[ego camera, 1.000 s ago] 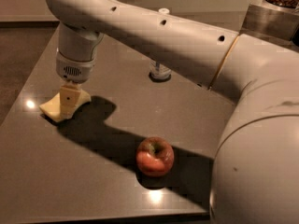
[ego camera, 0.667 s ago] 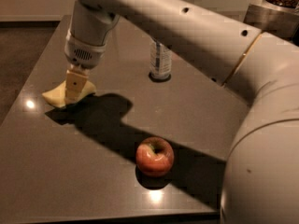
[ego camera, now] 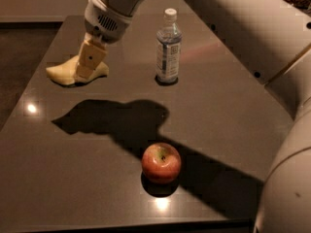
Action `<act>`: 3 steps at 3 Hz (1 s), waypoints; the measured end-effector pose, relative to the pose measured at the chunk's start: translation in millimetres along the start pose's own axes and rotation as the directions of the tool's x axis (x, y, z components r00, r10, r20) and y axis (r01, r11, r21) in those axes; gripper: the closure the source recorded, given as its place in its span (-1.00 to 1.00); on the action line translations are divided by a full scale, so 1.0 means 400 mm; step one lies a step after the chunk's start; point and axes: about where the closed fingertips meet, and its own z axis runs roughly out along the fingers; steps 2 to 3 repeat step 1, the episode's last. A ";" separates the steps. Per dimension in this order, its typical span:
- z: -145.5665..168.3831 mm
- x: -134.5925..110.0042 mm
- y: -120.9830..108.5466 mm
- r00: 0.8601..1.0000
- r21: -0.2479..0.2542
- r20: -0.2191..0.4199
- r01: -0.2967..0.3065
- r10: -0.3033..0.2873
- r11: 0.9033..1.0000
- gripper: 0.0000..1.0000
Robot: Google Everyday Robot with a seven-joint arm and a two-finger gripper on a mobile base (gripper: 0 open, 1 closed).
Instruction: Pick sponge
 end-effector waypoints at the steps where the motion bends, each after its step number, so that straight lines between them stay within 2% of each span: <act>1: 0.000 0.000 0.000 1.000 0.000 0.000 0.000 0.000 1.000 1.00; 3: 0.000 0.000 0.000 1.000 0.000 0.000 0.000 0.000 1.000 1.00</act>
Offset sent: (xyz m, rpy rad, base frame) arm 0.0000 0.0000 0.0000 0.0000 0.0000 0.0000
